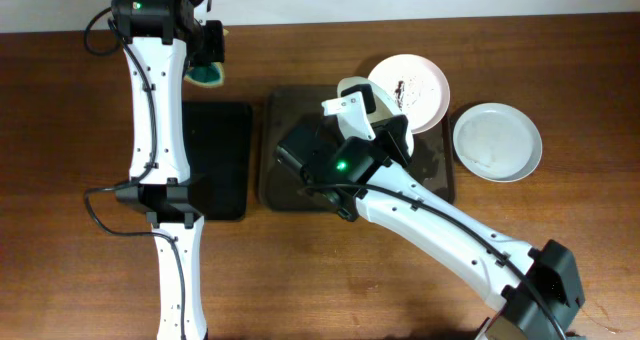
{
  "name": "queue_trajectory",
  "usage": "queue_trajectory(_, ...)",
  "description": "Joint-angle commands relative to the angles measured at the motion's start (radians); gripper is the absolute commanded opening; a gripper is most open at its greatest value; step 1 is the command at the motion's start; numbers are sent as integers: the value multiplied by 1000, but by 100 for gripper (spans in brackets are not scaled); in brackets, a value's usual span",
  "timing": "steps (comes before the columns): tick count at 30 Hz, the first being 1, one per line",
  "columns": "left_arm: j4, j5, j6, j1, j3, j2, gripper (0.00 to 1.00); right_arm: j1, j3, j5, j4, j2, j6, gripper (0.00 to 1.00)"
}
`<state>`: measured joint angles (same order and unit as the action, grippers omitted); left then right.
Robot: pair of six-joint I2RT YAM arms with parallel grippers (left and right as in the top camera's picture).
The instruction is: Clean dirty plates on tray and stack at the side
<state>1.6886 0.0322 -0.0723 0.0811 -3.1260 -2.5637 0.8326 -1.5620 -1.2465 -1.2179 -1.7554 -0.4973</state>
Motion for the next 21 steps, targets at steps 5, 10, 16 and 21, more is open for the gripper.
queue_trajectory(5,-1,-11,-10,-1,-9,23,0,-151,3,732,146,8,56,4)
queue_trajectory(10,-1,-11,-10,11,5,23,0,-431,55,1364,251,-102,312,4)
queue_trajectory(16,-1,-11,-10,39,5,23,0,-530,59,1496,281,-248,414,64)
queue_trajectory(21,-1,-11,-10,56,5,23,0,-549,119,1610,181,-248,40,72)
